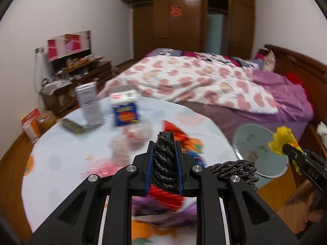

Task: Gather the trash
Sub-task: 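Carry the yellow bag and black scrubber over the wastebasket and open both grippers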

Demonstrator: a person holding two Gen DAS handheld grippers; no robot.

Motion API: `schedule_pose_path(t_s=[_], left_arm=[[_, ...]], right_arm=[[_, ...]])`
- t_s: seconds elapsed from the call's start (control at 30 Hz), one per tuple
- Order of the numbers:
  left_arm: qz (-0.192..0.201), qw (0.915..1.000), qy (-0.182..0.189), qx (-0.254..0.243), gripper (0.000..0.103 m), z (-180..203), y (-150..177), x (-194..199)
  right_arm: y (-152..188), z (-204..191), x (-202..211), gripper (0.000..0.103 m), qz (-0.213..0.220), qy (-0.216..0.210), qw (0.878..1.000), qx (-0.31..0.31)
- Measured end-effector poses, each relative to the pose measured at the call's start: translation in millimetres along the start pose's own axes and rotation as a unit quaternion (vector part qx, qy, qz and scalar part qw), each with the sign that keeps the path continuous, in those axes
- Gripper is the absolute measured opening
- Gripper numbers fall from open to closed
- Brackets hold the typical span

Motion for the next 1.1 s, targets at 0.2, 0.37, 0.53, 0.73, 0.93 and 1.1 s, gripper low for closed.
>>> schedule_pose_path(t_s=[0.2,0.37,0.53,0.73,0.93,1.1], left_arm=[[-0.007,0.9990,0.026,-0.037,0.019,57.3,-9.1,-21.8],[-0.019,0.9974,0.047,-0.051,0.019,94.7,-8.3,-34.6],[-0.029,0.9954,0.056,-0.073,0.019,123.3,-8.8,-48.2],[-0.042,0.9924,0.066,-0.095,0.019,155.0,-11.9,-66.6],[-0.058,0.9902,0.074,-0.104,0.019,176.3,-12.3,-87.2],[-0.063,0.9874,0.073,-0.126,0.020,196.6,-14.7,-103.3]], right_arm=[[-10.7,31.2,6.3,0.030,0.009,0.021,1.000,-0.009],[-18.4,57.7,7.4,0.030,0.015,0.038,0.999,-0.018],[-19.7,78.4,3.9,0.030,0.014,0.050,0.998,-0.025],[-19.9,104.2,-6.9,0.030,0.009,0.065,0.997,-0.037],[-20.3,120.3,-19.2,0.030,-0.001,0.074,0.996,-0.042],[-22.5,132.7,-30.8,0.030,-0.008,0.081,0.996,-0.047]])
Point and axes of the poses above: each gripper's, at about its wrist camera, not at the fingertips, and x roughly against the way its jaws point, z to its right, y to its underside, the point moved 10 cm from there along -x, roughly the way its jaws point, and after that the axes turned 10 degrees about -x, right-handed, at the moved point
